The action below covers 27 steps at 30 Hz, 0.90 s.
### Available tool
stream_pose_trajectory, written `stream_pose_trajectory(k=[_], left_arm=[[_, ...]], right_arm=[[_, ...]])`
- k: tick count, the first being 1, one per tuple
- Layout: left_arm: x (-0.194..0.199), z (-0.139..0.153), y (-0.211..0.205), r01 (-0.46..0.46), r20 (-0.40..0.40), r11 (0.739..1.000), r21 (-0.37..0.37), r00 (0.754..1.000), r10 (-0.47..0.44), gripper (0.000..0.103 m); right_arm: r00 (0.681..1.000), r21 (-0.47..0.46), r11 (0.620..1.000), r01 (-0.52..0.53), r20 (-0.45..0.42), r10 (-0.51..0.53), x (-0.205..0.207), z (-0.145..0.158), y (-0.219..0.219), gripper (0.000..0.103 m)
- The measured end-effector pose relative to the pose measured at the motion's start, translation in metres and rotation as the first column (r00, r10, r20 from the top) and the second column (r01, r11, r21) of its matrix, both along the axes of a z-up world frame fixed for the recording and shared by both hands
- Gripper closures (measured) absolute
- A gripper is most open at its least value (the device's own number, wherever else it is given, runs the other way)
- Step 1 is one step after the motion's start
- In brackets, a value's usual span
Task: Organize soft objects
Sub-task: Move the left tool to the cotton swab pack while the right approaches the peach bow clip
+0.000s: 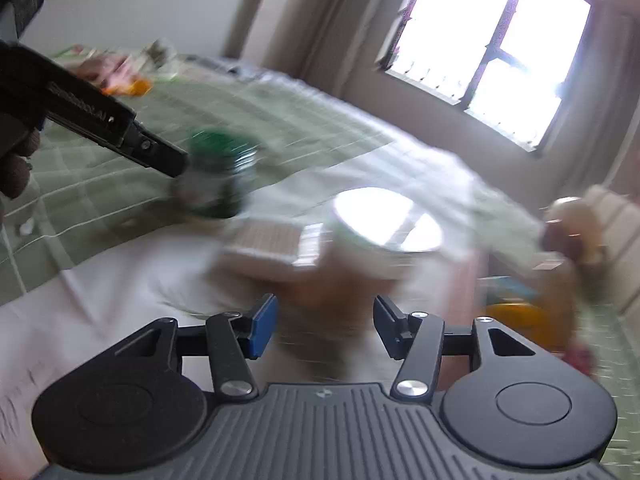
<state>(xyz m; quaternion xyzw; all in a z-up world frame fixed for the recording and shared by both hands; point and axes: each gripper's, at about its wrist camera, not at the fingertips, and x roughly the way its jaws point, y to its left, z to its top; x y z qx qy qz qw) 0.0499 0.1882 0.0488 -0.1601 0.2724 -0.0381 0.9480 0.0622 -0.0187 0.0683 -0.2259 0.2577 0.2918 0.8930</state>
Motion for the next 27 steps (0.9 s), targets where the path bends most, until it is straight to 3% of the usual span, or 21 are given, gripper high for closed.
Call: stream_pose_trajectory(k=[2,4,8,13,16,20,24,25,27], left_arm=[[-0.008,-0.005,0.007,0.030,0.002,0.999,-0.013,1.000,-0.030,0.054],[-0.014,-0.007,0.018,0.042,0.012,0.999,-0.017,0.999,-0.041,0.054],[-0.022,-0.019,0.034,0.036,0.016,0.997,-0.072,0.999,-0.035,0.054],[-0.031,-0.031,0.044,0.037,0.014,0.992,-0.125,0.999,-0.035,0.054],[-0.038,-0.036,0.051,0.029,0.015,0.990,-0.141,1.000,-0.027,0.054],[-0.046,-0.040,0.061,-0.001,0.013,0.987,-0.158,1.000,0.003,0.054],[-0.049,-0.038,0.062,-0.015,0.018,0.986,-0.164,1.000,0.018,0.054],[-0.050,-0.037,0.061,-0.011,0.020,0.987,-0.159,1.000,0.015,0.054],[-0.051,-0.034,0.056,0.000,0.026,0.989,-0.148,1.000,0.004,0.054]], right_arm=[[1.000,-0.031,0.999,-0.007,0.029,0.008,0.006,0.001,0.027,0.051],[0.998,-0.052,0.999,0.002,0.059,0.001,0.020,0.009,0.049,0.058],[0.998,-0.127,0.990,0.061,0.003,-0.061,0.068,0.018,0.089,0.093],[0.992,-0.232,0.969,0.086,-0.068,-0.104,0.135,0.002,0.132,0.093],[0.983,-0.275,0.961,0.041,-0.159,-0.087,0.152,-0.015,0.138,0.093],[0.965,-0.261,0.965,-0.026,-0.258,-0.044,0.121,-0.020,0.127,0.096],[0.906,-0.107,0.989,-0.103,-0.421,0.049,0.067,-0.008,0.095,0.096],[0.905,-0.056,0.992,-0.112,-0.418,0.079,0.054,0.000,0.084,0.096],[0.933,0.024,0.996,-0.082,-0.350,0.085,0.031,0.016,0.058,0.093]])
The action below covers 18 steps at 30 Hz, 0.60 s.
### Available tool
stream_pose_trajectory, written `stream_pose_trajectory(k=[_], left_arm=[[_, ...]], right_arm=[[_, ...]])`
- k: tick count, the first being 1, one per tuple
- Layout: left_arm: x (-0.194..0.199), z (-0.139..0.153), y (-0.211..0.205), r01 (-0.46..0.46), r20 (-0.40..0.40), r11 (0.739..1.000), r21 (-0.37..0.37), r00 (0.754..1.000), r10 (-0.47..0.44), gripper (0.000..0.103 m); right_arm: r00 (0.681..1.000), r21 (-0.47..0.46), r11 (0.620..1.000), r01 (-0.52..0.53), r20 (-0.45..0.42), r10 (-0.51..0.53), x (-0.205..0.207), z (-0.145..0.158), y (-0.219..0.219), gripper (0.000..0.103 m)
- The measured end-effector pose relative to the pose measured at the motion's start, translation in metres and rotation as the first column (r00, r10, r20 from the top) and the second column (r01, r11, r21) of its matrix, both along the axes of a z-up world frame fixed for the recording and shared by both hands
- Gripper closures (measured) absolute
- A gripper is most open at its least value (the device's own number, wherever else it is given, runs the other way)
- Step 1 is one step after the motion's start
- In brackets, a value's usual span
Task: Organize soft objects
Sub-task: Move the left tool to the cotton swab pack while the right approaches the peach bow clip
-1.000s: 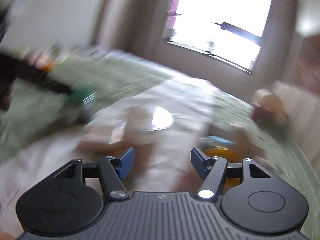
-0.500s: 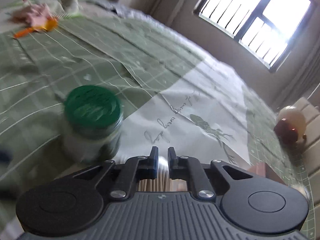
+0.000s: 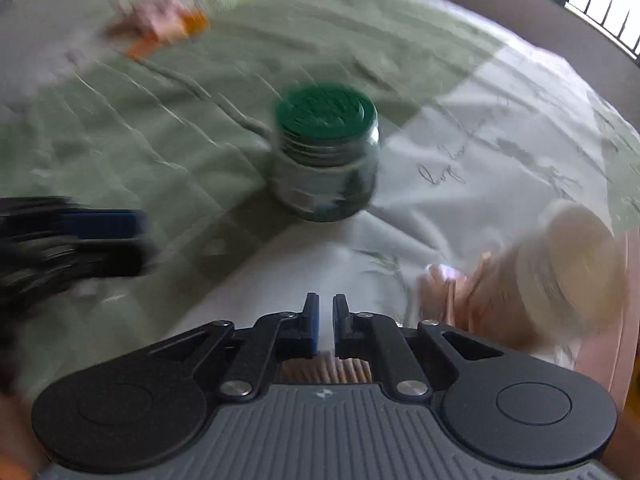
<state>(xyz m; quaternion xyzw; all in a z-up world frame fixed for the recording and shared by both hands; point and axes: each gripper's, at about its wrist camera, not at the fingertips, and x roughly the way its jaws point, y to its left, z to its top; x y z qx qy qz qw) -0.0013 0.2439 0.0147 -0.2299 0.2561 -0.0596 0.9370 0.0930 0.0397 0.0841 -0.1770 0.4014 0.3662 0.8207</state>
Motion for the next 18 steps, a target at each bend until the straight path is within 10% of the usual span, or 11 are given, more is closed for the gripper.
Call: stream_pose_trajectory(k=[4,10,13,18], left_arm=[[0.004,0.005,-0.018,0.046,-0.002,0.999,0.024,0.999,-0.046,0.054],[0.007,0.015,-0.054,0.134,-0.019,0.989,0.066,0.991,-0.133,0.054],[0.001,0.018,-0.061,0.131,-0.035,0.987,0.095,0.991,-0.129,0.054],[-0.009,0.024,-0.057,0.081,-0.054,0.986,0.144,0.996,-0.073,0.054]], right_arm=[[0.975,0.084,0.982,0.169,0.134,-0.180,-0.020,0.010,-0.046,0.059],[0.913,0.129,0.905,0.406,-0.089,-0.397,0.006,-0.030,-0.077,0.059],[0.911,0.260,0.897,0.357,-0.309,-0.272,0.001,-0.039,-0.077,0.065],[0.932,0.221,0.908,0.356,-0.016,-0.361,-0.016,-0.024,-0.055,0.065]])
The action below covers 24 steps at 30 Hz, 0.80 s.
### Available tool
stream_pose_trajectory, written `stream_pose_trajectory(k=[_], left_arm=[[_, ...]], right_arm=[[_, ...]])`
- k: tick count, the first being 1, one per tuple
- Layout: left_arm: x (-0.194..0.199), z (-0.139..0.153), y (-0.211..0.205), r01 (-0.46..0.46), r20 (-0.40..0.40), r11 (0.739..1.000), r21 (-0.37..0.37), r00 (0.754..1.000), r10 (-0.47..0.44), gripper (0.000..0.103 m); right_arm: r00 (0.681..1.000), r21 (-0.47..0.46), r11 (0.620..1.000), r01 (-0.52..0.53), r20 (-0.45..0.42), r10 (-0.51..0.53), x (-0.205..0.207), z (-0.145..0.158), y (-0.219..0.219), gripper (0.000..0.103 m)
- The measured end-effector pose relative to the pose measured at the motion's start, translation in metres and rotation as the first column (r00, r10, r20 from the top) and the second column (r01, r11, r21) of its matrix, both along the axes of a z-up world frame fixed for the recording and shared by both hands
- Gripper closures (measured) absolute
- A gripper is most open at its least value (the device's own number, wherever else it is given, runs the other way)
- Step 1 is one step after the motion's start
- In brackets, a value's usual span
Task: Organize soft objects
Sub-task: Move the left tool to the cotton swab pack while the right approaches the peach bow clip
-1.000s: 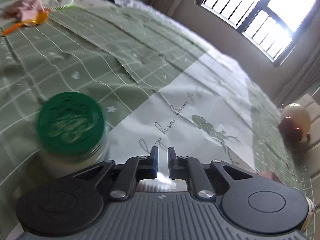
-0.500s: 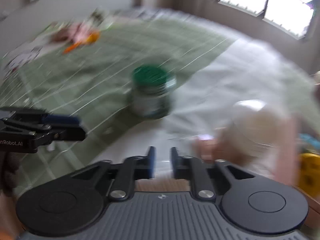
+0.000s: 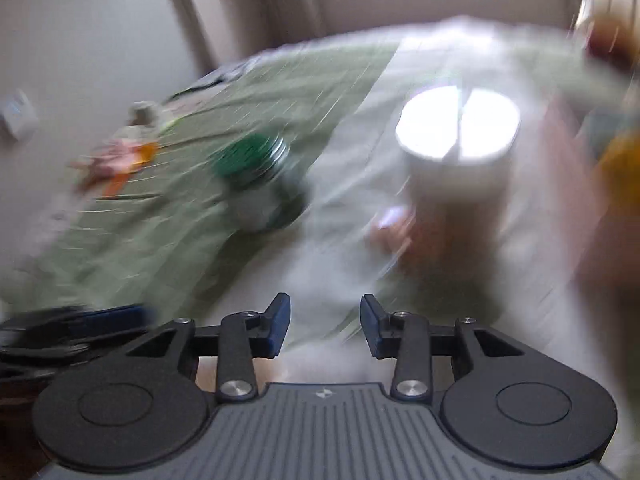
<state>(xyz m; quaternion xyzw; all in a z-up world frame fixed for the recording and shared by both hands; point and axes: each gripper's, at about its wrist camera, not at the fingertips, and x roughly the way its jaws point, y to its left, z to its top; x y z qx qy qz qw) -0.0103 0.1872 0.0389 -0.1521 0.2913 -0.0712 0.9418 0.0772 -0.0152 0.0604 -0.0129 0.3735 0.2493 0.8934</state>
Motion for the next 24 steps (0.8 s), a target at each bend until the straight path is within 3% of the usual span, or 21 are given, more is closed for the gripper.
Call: stream_pose_trajectory(k=[3,7,8,9,11,14,18,22,24], left_arm=[[-0.006,0.004,-0.005,0.018,0.008,1.000,0.018,1.000,-0.018,0.054],[-0.008,0.004,-0.027,0.116,-0.008,0.993,0.024,0.993,-0.116,0.054],[-0.008,0.003,-0.033,0.142,-0.016,0.990,0.024,0.990,-0.142,0.054],[-0.008,0.002,-0.038,0.161,-0.025,0.987,0.022,0.987,-0.161,0.054],[-0.008,-0.001,-0.048,0.200,-0.036,0.980,0.018,0.979,-0.199,0.054],[-0.008,-0.005,-0.061,0.273,-0.044,0.962,0.005,0.961,-0.273,0.054],[-0.006,-0.012,-0.079,0.329,-0.069,0.944,-0.009,0.942,-0.329,0.054],[0.001,-0.021,-0.078,0.296,-0.128,0.955,0.025,0.948,-0.290,0.060],[0.003,-0.023,-0.068,0.252,-0.154,0.966,0.059,0.958,-0.240,0.062]], right_arm=[[0.994,-0.060,0.992,0.113,0.014,-0.112,0.022,-0.015,0.005,0.065],[0.983,-0.020,0.985,0.169,-0.064,-0.170,0.042,-0.033,0.002,0.065],[0.983,-0.012,0.985,0.172,-0.068,-0.172,0.043,-0.033,0.001,0.075],[0.985,-0.010,0.987,0.163,-0.064,-0.163,0.041,-0.032,-0.002,0.091],[0.989,-0.005,0.990,0.141,-0.046,-0.141,0.032,-0.026,-0.006,0.092],[0.995,0.000,0.996,0.092,-0.032,-0.092,0.012,-0.015,-0.021,0.103],[0.998,0.009,0.999,0.050,-0.048,-0.050,-0.020,-0.012,-0.042,0.103],[0.999,0.012,1.000,0.025,-0.019,-0.025,-0.050,-0.013,-0.062,0.101],[0.999,-0.011,0.999,0.033,0.024,-0.033,-0.059,-0.012,-0.068,0.090]])
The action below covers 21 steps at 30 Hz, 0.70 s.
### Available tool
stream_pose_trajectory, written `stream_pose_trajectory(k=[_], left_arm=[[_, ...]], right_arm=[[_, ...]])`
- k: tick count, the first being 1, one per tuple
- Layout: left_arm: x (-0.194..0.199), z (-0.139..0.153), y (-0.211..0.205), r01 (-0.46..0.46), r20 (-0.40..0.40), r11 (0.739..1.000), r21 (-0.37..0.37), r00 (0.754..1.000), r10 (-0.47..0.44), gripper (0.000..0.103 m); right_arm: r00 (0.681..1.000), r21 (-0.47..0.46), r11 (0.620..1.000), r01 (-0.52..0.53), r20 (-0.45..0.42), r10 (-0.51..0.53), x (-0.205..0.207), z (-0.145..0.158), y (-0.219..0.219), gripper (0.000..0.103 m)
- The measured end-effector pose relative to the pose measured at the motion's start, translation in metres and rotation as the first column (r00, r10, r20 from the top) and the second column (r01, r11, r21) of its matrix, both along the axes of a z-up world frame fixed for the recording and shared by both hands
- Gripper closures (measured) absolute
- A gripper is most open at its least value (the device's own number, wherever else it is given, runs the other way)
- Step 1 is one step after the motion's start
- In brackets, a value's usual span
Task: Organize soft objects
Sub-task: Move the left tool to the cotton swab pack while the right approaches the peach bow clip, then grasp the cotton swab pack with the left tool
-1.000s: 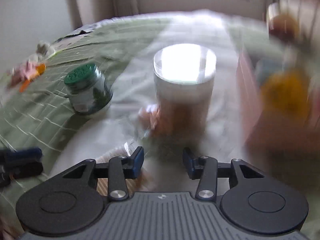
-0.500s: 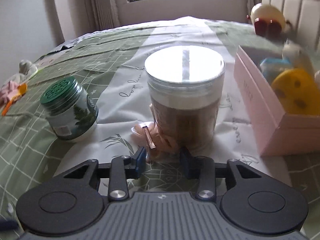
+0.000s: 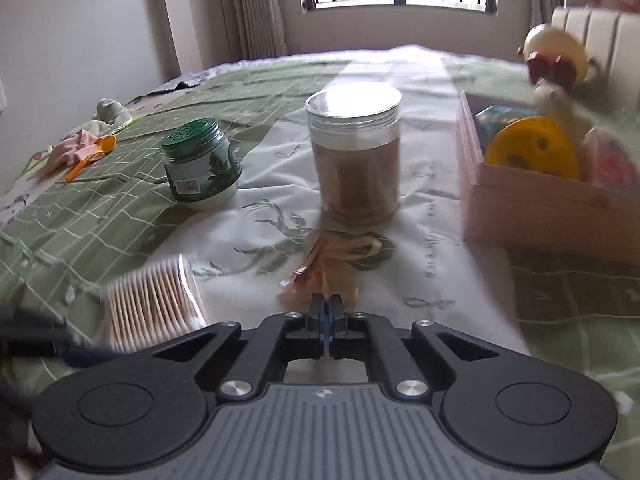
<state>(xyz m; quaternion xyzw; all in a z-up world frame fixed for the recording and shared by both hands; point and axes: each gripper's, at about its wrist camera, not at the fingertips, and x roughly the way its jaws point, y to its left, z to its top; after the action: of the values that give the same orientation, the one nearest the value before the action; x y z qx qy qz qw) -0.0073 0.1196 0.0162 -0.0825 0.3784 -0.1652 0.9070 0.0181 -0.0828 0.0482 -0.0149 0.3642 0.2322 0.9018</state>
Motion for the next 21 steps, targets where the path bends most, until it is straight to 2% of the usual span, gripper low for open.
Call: stream_pose_trajectory(k=[1,2,3,6,7,10,11,14,17,18,20,21], left_arm=[[0.000,0.001,0.005,-0.028,0.001,0.999,0.026,1.000,0.028,0.062],[0.000,0.002,0.011,-0.059,0.003,0.997,0.056,0.998,0.059,0.062],[0.000,0.004,0.018,-0.102,0.008,0.990,0.094,0.995,0.101,0.062],[-0.001,0.009,0.037,-0.222,0.027,0.959,0.178,0.975,0.221,0.062],[-0.003,0.012,0.042,-0.237,0.035,0.955,0.178,0.971,0.234,0.062],[-0.005,0.022,0.048,-0.228,0.071,0.964,0.141,0.973,0.219,0.062],[-0.003,0.025,0.045,-0.218,0.089,0.965,0.145,0.974,0.206,0.062],[0.012,0.027,0.030,-0.201,0.109,0.964,0.173,0.977,0.184,0.061],[0.032,0.018,0.016,-0.215,0.086,0.948,0.234,0.976,0.200,0.061],[0.038,0.013,0.011,-0.211,0.078,0.946,0.247,0.977,0.197,0.059],[0.041,0.009,0.003,-0.187,0.087,0.948,0.258,0.982,0.170,0.045],[0.042,0.008,-0.001,-0.166,0.082,0.951,0.262,0.985,0.149,0.042]], right_arm=[[1.000,-0.007,1.000,0.006,0.018,-0.006,-0.002,-0.001,0.000,0.083],[0.999,-0.011,1.000,0.015,0.032,-0.015,-0.003,-0.002,-0.001,0.068],[0.999,-0.015,1.000,0.027,0.044,-0.027,-0.003,-0.004,0.000,0.056],[0.996,-0.045,0.997,0.058,0.076,-0.055,-0.001,-0.016,0.003,0.054],[0.995,-0.050,0.997,0.062,0.080,-0.058,-0.002,-0.021,0.004,0.053],[0.993,-0.054,0.997,0.063,0.108,-0.057,-0.007,-0.025,0.004,0.051],[0.993,-0.052,0.997,0.058,0.108,-0.052,-0.007,-0.025,0.004,0.046],[0.992,-0.037,0.997,0.071,0.103,-0.067,-0.007,-0.025,0.001,0.045],[0.992,-0.020,0.997,0.080,0.100,-0.077,-0.009,-0.025,-0.002,0.043],[0.992,-0.015,0.997,0.080,0.099,-0.078,-0.009,-0.025,-0.003,0.043],[0.992,-0.009,0.997,0.081,0.099,-0.079,-0.009,-0.026,-0.004,0.043],[0.992,-0.007,0.997,0.081,0.100,-0.080,-0.009,-0.026,-0.005,0.042]])
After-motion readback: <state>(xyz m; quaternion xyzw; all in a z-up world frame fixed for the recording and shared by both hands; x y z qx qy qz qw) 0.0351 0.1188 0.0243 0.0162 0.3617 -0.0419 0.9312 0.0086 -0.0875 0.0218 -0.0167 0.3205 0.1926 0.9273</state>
